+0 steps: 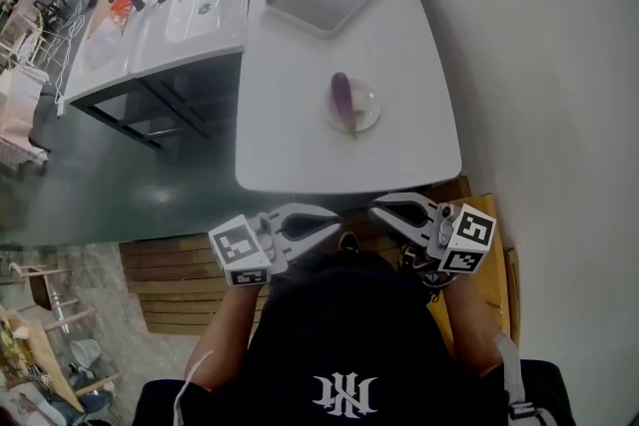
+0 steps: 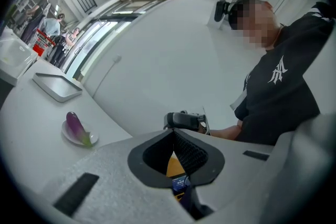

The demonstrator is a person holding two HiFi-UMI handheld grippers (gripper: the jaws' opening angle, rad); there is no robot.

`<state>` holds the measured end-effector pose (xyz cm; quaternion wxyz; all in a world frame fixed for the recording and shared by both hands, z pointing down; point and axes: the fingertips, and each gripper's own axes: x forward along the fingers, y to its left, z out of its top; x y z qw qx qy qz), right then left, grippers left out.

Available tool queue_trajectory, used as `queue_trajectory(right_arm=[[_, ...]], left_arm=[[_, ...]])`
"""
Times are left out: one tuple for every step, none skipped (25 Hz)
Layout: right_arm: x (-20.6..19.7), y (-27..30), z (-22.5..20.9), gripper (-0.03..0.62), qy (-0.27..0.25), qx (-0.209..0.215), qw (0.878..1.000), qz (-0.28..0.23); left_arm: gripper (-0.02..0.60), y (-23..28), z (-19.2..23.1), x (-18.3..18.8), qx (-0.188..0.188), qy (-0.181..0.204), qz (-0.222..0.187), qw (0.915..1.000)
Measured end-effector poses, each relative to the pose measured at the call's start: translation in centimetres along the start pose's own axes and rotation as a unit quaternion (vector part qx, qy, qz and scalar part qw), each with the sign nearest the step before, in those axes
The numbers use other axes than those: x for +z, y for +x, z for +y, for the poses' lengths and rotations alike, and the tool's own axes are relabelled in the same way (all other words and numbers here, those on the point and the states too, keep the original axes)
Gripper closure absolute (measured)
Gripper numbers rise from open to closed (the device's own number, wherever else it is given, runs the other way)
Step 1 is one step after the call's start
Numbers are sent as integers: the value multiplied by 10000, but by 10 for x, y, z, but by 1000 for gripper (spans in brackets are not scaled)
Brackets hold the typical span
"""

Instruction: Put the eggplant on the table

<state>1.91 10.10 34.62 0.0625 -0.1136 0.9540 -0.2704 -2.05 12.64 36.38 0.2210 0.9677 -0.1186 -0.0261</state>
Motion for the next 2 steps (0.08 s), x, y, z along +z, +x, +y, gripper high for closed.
queue_trajectory(right_arm=[[-1, 1, -1, 591, -13, -11, 10000, 19], [-2, 1, -2, 591, -26, -24, 10000, 38]], left_arm=[[574, 0, 0, 0, -29, 6, -20, 10000], [574, 0, 0, 1, -58, 9, -40, 10000]])
